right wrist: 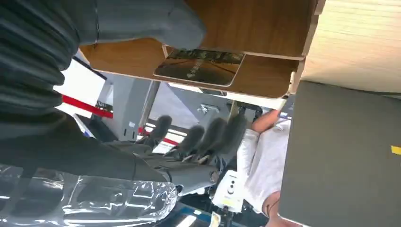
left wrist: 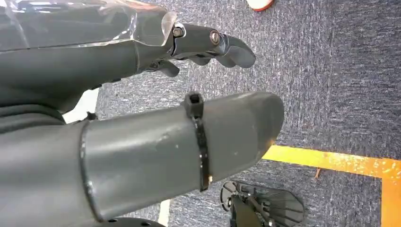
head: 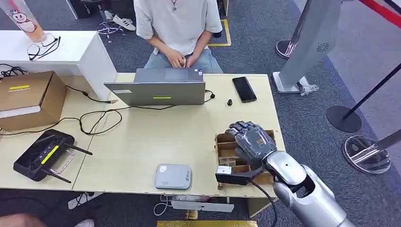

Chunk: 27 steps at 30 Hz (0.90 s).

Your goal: Pass the card to the sensor for recognition and then transmit it.

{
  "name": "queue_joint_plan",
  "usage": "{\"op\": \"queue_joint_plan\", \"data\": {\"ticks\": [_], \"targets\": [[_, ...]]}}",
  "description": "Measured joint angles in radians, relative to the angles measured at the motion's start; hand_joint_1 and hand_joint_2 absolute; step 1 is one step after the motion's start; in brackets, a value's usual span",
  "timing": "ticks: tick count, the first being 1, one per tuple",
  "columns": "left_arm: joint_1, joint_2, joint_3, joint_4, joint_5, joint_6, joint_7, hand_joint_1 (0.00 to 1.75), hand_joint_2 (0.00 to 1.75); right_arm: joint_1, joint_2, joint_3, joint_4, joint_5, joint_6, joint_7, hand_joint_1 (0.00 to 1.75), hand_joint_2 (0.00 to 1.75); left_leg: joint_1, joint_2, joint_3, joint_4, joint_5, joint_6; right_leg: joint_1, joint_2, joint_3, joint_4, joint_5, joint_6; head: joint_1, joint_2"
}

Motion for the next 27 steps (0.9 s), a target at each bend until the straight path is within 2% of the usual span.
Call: {"op": "queue_joint_plan", "data": {"ticks": [19, 27], "targets": [[0.001, 0.000, 0.001, 0.000, 0.006, 0.000, -0.004, 0.00, 0.00, -0.019, 0.002, 0.000, 0.040, -0.013, -0.013, 0.008, 0.58, 1.75, 0.000, 0.000, 0.000, 0.000, 0.000, 0.000, 0.000, 0.000, 0.000, 0.000, 0.000, 0.000, 0.000, 0.000], [0.003, 0.000, 0.002, 0.000, 0.007, 0.001, -0.006, 0.00, 0.00, -0.016, 0.000, -0.002, 0.034, -0.014, -0.019, 0.011, 0.68, 1.75, 0.000, 0.000, 0.000, 0.000, 0.000, 0.000, 0.000, 0.000, 0.000, 0.000, 0.000, 0.000, 0.000, 0.000]]}}
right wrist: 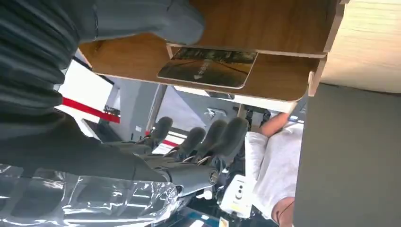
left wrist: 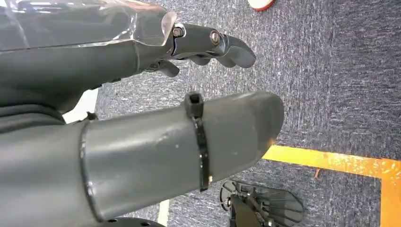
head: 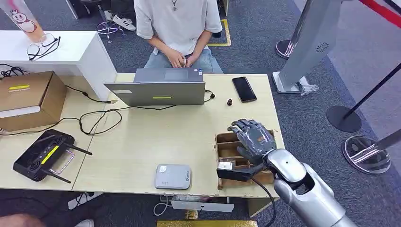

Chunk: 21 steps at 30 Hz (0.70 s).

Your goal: Pass the card to the sensor for recognition and then transmit it.

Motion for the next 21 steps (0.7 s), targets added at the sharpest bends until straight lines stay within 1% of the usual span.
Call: {"op": "queue_joint_plan", "data": {"ticks": [2, 15, 21], "targets": [[0.001, 0.000, 0.001, 0.000, 0.000, 0.000, 0.000, 0.00, 0.00, 0.002, 0.000, -0.001, -0.006, 0.000, -0.003, 0.003, 0.77, 1.75, 0.000, 0.000, 0.000, 0.000, 0.000, 0.000, 0.000, 0.000, 0.000, 0.000, 0.000, 0.000, 0.000, 0.000], [0.003, 0.000, 0.007, 0.000, 0.000, 0.001, -0.001, 0.00, 0.00, 0.027, -0.007, -0.005, -0.040, 0.005, -0.006, 0.016, 0.75, 1.75, 0.000, 0.000, 0.000, 0.000, 0.000, 0.000, 0.000, 0.000, 0.000, 0.000, 0.000, 0.000, 0.000, 0.000], [0.003, 0.000, 0.008, 0.000, 0.000, 0.002, -0.001, 0.00, 0.00, 0.035, -0.007, -0.005, -0.042, 0.006, -0.004, 0.017, 0.70, 1.75, 0.000, 0.000, 0.000, 0.000, 0.000, 0.000, 0.000, 0.000, 0.000, 0.000, 0.000, 0.000, 0.000, 0.000]]}}
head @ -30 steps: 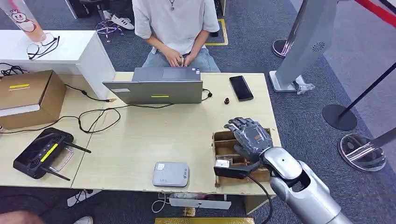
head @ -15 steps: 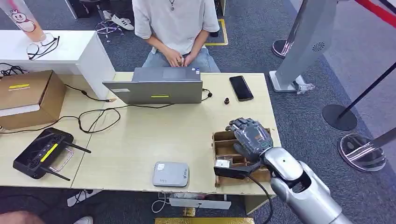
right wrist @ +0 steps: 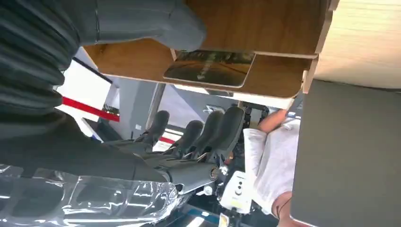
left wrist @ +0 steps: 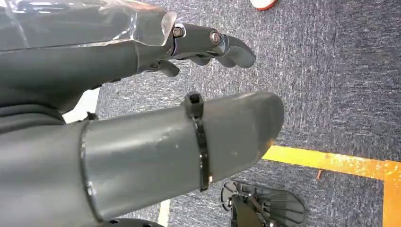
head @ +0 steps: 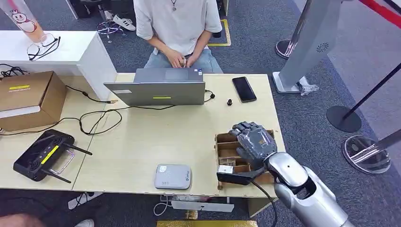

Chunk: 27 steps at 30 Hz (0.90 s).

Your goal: Pass the card to the sensor for recognition and then transmit it.

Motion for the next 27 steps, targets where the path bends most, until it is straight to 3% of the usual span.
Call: {"op": "queue_joint_plan", "data": {"ticks": [15, 16, 17, 18, 19, 21, 25, 27], "targets": [[0.000, 0.000, 0.000, 0.000, -0.001, 0.001, 0.000, 0.00, 0.00, 0.008, 0.000, 0.000, 0.008, 0.015, 0.005, 0.000, 0.77, 1.75, 0.000, 0.000, 0.000, 0.000, 0.000, 0.000, 0.000, 0.000, 0.000, 0.000, 0.000, 0.000, 0.000, 0.000], [0.000, 0.000, 0.000, 0.000, -0.003, 0.001, 0.000, 0.00, 0.00, 0.008, 0.000, 0.000, 0.009, 0.015, 0.005, 0.000, 0.87, 1.75, 0.000, 0.000, 0.000, 0.000, 0.000, 0.000, 0.000, 0.000, 0.000, 0.000, 0.000, 0.000, 0.000, 0.000], [0.000, 0.000, 0.000, 0.000, -0.004, 0.001, 0.000, 0.00, 0.00, 0.008, 0.000, 0.000, 0.009, 0.016, 0.005, 0.001, 1.10, 1.75, 0.000, 0.000, 0.000, 0.000, 0.000, 0.000, 0.000, 0.000, 0.000, 0.000, 0.000, 0.000, 0.000, 0.000], [0.000, 0.000, 0.000, 0.000, -0.007, 0.001, 0.000, 0.00, 0.00, 0.009, 0.000, 0.000, 0.009, 0.016, 0.005, 0.003, 1.45, 1.75, 0.000, 0.000, 0.000, 0.000, 0.000, 0.000, 0.000, 0.000, 0.000, 0.000, 0.000, 0.000, 0.000, 0.000], [0.000, 0.000, 0.000, 0.000, -0.010, 0.001, 0.000, 0.00, 0.00, 0.010, 0.000, 0.000, 0.009, 0.016, 0.005, 0.007, 1.45, 1.75, 0.000, 0.000, 0.000, 0.000, 0.000, 0.000, 0.000, 0.000, 0.000, 0.000, 0.000, 0.000, 0.000, 0.000], [0.000, 0.000, 0.000, 0.000, -0.011, 0.001, 0.001, 0.00, 0.00, 0.013, -0.001, -0.002, 0.008, 0.016, 0.005, 0.008, 1.66, 1.75, 0.000, 0.000, 0.000, 0.000, 0.000, 0.000, 0.000, 0.000, 0.000, 0.000, 0.000, 0.000, 0.000, 0.000], [-0.001, 0.000, 0.000, 0.000, -0.012, 0.001, 0.001, 0.00, 0.00, 0.013, -0.001, -0.008, 0.007, 0.016, 0.001, 0.010, 1.64, 1.75, 0.000, 0.000, 0.000, 0.000, 0.000, 0.000, 0.000, 0.000, 0.000, 0.000, 0.000, 0.000, 0.000, 0.000], [0.000, 0.000, 0.000, 0.000, -0.012, 0.001, 0.001, 0.00, 0.00, 0.015, -0.001, -0.008, 0.007, 0.017, 0.000, 0.010, 1.75, 1.75, 0.000, 0.000, 0.000, 0.000, 0.000, 0.000, 0.000, 0.000, 0.000, 0.000, 0.000, 0.000, 0.000, 0.000]]}}
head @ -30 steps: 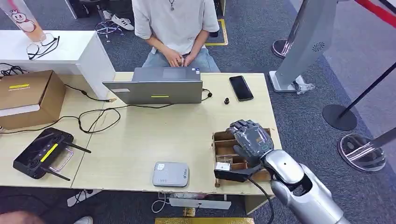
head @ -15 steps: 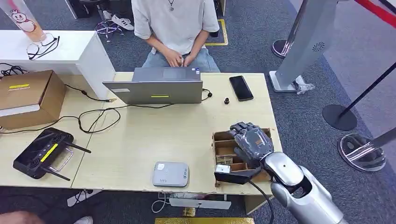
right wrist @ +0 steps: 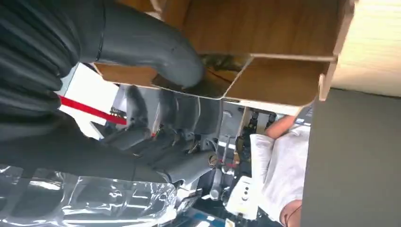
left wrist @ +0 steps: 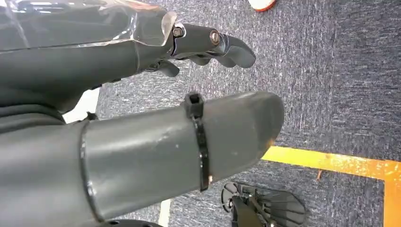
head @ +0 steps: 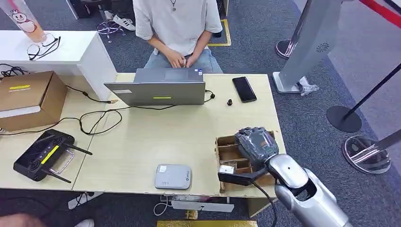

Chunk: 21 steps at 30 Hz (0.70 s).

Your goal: Pass the card to the sensor for recognition and then transmit it.

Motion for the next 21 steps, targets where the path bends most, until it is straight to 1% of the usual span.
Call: {"op": "queue_joint_plan", "data": {"ticks": [4, 12, 21], "targets": [[0.000, 0.000, 0.000, 0.000, 0.000, 0.000, 0.000, 0.00, 0.00, 0.007, 0.000, 0.000, -0.002, 0.013, -0.017, -0.001, 1.75, 1.75, 0.000, 0.000, 0.000, 0.000, 0.000, 0.000, 0.000, 0.000, 0.000, 0.000, 0.000, 0.000, 0.000, 0.000], [0.000, 0.000, 0.000, 0.000, -0.001, 0.000, 0.000, 0.00, 0.00, 0.020, 0.001, -0.001, -0.007, 0.044, -0.090, -0.023, 1.75, 1.75, 0.000, 0.000, 0.000, 0.000, 0.000, 0.000, 0.000, 0.000, 0.000, 0.000, 0.000, 0.000, 0.000, 0.000], [-0.001, -0.001, 0.000, 0.000, -0.003, 0.000, -0.002, 0.00, 0.00, 0.028, 0.023, -0.015, -0.021, 0.074, -0.167, -0.055, 1.75, 1.75, 0.000, 0.000, 0.000, 0.000, 0.000, 0.000, 0.000, 0.000, 0.000, 0.000, 0.000, 0.000, 0.000, 0.000]]}}
